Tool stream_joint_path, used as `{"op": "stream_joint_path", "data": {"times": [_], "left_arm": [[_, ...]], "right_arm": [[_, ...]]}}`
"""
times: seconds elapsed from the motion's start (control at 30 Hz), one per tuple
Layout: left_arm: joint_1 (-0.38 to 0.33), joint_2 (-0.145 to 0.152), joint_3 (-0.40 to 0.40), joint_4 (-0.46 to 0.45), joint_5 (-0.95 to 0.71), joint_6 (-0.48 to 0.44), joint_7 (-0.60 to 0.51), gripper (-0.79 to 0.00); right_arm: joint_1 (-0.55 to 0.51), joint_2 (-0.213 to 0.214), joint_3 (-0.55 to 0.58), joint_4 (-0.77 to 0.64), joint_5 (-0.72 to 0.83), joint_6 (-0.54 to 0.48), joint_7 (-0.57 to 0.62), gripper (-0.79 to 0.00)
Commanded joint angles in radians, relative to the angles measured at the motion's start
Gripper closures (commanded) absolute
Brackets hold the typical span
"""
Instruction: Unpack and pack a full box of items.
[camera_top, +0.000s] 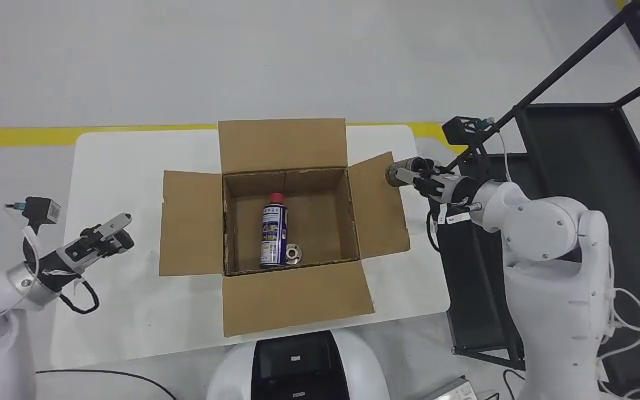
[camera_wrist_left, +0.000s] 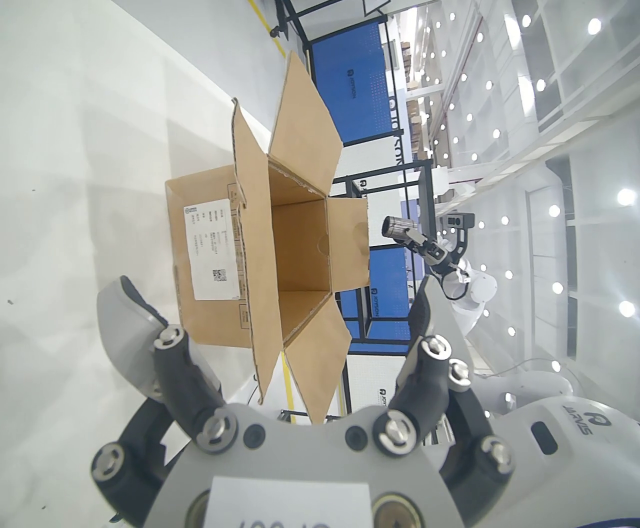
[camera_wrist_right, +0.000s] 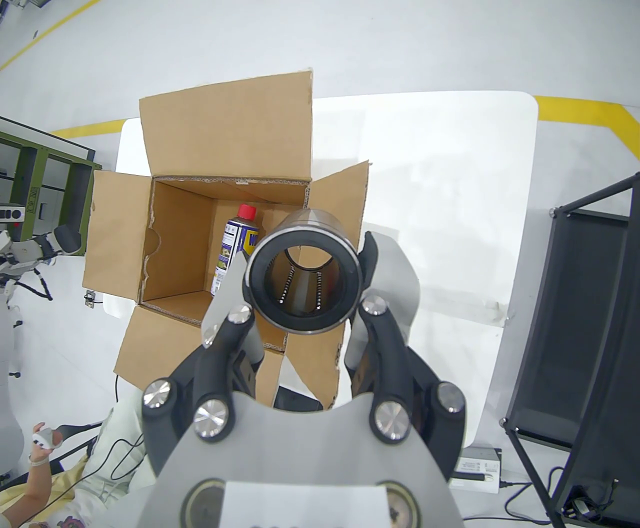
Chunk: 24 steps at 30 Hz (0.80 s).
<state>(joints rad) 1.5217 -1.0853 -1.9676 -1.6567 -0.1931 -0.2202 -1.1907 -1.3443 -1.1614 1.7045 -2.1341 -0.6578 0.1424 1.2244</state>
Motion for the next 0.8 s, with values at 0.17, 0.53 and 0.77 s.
{"op": "stream_joint_path", "data": {"times": [0.17, 0.53, 0.77], "left_arm": [[0.001, 0.0, -0.001, -0.001, 0.002, 0.001, 0.001, -0.785], [-0.009, 0.0, 0.028, -0.003, 0.025, -0.001, 0.056, -0.785], [-0.094, 0.009, 0.123, 0.083, 0.109, -0.069, 0.04, -0.785]], "right_arm": [[0.0, 0.0, 0.0, 0.0, 0.0, 0.0, 0.0, 0.0], [0.0, 0.0, 0.0, 0.0, 0.0, 0.0, 0.0, 0.0], [0.0, 0.0, 0.0, 0.0, 0.0, 0.0, 0.0, 0.0]]}}
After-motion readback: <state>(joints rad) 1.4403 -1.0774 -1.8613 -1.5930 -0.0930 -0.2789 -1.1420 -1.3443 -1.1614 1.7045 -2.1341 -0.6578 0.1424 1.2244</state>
